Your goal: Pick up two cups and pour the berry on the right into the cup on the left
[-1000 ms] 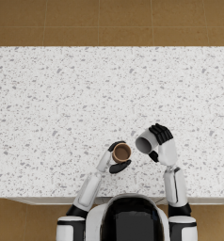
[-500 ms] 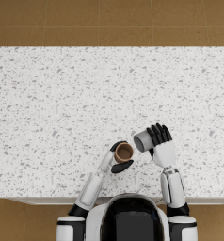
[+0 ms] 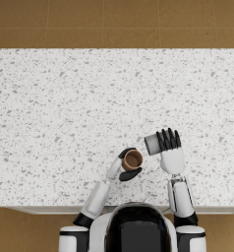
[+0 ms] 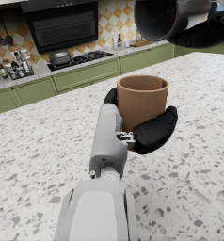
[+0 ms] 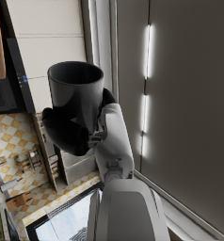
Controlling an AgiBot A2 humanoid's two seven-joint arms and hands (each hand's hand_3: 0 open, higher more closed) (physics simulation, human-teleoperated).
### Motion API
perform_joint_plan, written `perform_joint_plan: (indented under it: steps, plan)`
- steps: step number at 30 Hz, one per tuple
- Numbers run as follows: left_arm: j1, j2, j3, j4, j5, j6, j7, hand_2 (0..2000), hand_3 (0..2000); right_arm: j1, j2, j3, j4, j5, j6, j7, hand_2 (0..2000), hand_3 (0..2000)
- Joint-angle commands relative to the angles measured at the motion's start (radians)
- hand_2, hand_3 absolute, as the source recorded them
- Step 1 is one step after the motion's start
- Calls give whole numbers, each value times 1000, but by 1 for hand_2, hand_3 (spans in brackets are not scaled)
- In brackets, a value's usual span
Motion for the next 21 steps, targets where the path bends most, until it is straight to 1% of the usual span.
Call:
perform_joint_plan:
  steps: [1,2,4,5,6,7,8,10,11,15,16,17,18,19,20,21]
  plan:
    - [14,12,3,-2,23,0,0,2000,1280,0,0,0,0,3,0,0,2000,1280]
    - [13,12,8,-4,39,-1,0,2000,1280,0,0,0,0,5,0,0,2000,1280]
    - [20,19,1,11,59,-1,0,2000,1280,0,-1,0,0,69,0,1,2000,1280]
    - [7,10,3,9,65,-1,0,2000,1280,0,0,0,0,92,-1,0,2000,1280]
    - [22,21,3,9,70,-2,0,2000,1280,0,0,0,0,109,-1,0,2000,1280]
    - [24,24,-3,8,73,-2,0,2000,1280,0,0,0,0,121,-1,0,2000,1280]
    - [11,15,1,14,75,-2,0,2000,1280,0,0,0,0,129,-1,0,2000,1280]
    - [25,26,-6,15,78,-2,0,2000,1280,0,0,0,0,184,-1,0,2000,1280]
    - [14,19,-2,17,78,-2,0,2000,1280,-1,0,0,0,200,-1,0,2000,1280]
    - [34,36,-10,32,80,-2,0,2000,1280,-1,0,0,-1,231,-3,1,2000,1280]
    - [38,39,-9,41,80,-2,0,2000,1280,-1,-1,1,0,263,-4,1,2000,1280]
    - [22,29,-8,35,80,-1,0,2000,1280,-1,-1,1,0,295,-4,1,2000,1280]
    - [35,39,-9,31,80,-1,0,2000,1280,-1,-1,1,0,327,-4,1,2000,1280]
    - [25,32,-8,39,80,-2,0,2000,1280,-1,0,0,0,350,-4,1,2000,1280]
    - [39,42,-12,32,80,-2,0,2000,1280,-1,0,0,-1,366,-5,1,2000,1280]
    - [26,34,-9,39,80,-3,0,2000,1280,-1,0,0,-1,378,-5,1,2000,1280]
